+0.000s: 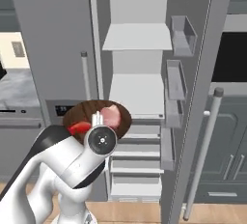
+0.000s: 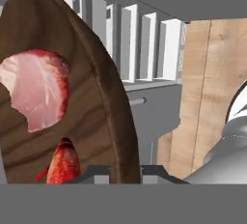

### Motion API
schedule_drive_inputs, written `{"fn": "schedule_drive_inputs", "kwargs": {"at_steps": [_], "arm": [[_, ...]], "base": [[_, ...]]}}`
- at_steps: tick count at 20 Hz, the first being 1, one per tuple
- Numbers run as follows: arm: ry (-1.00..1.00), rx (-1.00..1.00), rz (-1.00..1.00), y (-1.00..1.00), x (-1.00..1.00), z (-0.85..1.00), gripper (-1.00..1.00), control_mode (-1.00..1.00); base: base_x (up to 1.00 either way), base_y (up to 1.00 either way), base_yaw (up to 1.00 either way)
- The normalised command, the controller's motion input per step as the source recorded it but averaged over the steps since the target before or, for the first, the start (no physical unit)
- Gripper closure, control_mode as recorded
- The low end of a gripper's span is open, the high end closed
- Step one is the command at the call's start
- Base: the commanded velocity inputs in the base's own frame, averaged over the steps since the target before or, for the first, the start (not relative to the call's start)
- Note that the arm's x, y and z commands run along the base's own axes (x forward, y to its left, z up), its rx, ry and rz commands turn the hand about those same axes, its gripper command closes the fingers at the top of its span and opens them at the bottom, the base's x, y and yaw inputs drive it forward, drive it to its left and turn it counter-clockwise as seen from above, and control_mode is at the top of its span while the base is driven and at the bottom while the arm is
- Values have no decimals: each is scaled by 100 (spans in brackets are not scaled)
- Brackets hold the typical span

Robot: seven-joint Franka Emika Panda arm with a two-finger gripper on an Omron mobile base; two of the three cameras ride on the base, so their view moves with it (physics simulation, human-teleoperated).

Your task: Place the bowl with the lime and corn on the second highest shelf of the fridge. Place the bowl with the fish and steak on the top shelf of the fridge.

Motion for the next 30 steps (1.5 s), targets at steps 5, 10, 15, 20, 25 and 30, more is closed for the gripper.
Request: {"fn": "schedule_drive_inputs", "kwargs": {"at_steps": [5, 10, 15, 20, 25, 30], "arm": [[0, 0, 0, 0, 0, 0, 100, 100], [0, 0, 0, 0, 0, 0, 100, 100], [0, 0, 0, 0, 0, 0, 100, 100], [0, 0, 0, 0, 0, 0, 100, 100], [-8, 0, -4, 0, -5, 26, 100, -100], [-16, -4, -9, 18, -8, 75, 100, -100]], "base": [[60, -10, 0], [36, -41, 0], [54, -33, 0], [54, -24, 0], [4, -8, 0], [0, 0, 0]]}}
